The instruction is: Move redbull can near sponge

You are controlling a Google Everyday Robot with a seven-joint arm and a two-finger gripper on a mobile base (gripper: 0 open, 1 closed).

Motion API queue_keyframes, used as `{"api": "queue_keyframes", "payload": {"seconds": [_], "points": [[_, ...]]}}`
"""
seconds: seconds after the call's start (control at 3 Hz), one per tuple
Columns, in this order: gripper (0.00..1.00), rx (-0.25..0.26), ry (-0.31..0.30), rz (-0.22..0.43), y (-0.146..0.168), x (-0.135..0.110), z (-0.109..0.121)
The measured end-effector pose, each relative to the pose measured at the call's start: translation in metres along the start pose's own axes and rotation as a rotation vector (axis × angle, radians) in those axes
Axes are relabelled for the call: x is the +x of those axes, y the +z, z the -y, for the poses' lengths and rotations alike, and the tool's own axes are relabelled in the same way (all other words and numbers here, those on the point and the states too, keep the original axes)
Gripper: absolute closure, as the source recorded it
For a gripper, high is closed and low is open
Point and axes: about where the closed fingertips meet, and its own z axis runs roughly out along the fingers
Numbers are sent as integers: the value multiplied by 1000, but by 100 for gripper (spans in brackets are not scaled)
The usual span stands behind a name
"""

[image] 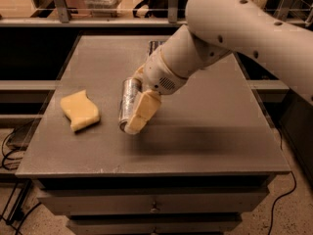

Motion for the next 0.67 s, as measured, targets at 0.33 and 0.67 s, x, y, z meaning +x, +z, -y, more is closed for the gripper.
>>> {"api": "queue_keyframes", "payload": {"seconds": [0.33, 0.67], "points": [[81, -29, 35, 61, 34, -22, 3], [59, -48, 88, 102, 62, -35, 4]]}}
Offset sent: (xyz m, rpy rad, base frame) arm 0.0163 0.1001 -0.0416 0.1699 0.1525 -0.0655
